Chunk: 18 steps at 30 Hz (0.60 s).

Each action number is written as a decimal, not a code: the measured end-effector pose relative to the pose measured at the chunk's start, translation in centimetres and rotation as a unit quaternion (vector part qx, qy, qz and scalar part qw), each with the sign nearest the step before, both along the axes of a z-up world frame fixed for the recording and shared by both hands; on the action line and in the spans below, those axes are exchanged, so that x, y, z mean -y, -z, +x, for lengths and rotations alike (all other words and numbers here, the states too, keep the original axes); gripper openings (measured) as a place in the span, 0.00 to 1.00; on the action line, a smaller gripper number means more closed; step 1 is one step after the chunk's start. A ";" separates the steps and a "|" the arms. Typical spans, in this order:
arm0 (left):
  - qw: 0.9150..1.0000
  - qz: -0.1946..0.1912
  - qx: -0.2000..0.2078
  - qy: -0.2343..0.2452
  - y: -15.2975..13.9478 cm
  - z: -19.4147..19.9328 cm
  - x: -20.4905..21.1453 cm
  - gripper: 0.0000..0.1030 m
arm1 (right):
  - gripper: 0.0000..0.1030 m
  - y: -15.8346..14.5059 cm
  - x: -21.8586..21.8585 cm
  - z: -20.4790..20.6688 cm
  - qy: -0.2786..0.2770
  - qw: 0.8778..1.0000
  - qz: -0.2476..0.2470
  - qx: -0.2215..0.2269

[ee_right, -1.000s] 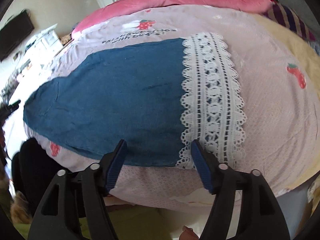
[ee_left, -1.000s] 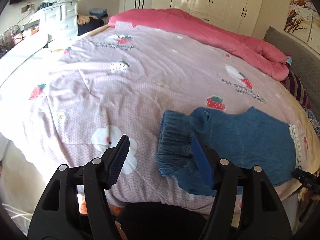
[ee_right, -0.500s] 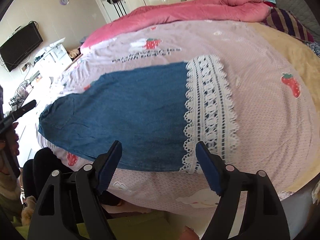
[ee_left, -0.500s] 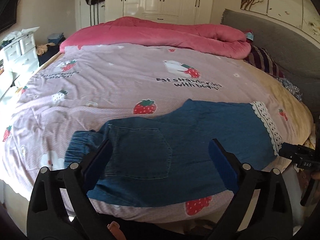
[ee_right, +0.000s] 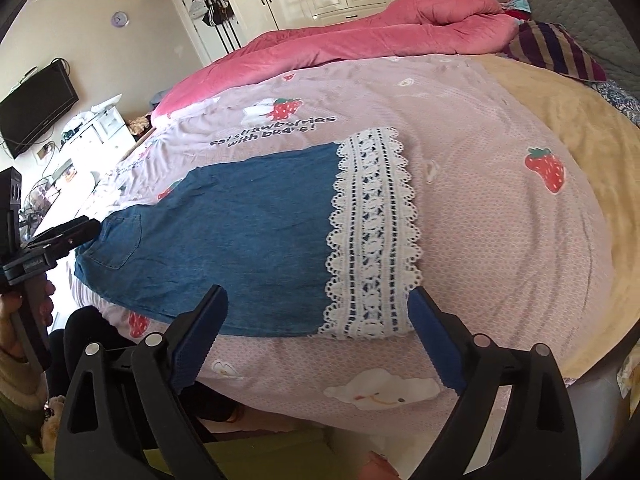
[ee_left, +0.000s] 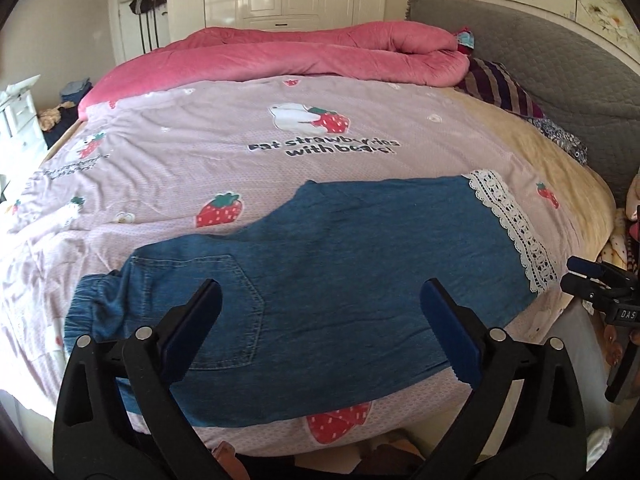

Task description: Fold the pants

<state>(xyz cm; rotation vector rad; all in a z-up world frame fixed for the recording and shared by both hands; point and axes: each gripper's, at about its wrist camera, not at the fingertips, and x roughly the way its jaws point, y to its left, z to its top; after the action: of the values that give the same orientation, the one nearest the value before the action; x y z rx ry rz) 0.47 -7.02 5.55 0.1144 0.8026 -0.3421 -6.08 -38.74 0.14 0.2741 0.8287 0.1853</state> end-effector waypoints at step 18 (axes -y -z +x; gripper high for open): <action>0.998 0.031 -0.043 0.045 3.7 1.9 5.4 0.91 | 0.89 2.6 1.2 -1.1 0.020 0.998 0.043 -0.030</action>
<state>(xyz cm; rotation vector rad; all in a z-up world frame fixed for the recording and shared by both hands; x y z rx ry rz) 2.37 -12.45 1.87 0.1953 0.8954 -0.4090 -7.14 -39.98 -2.41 0.3780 0.8744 0.1758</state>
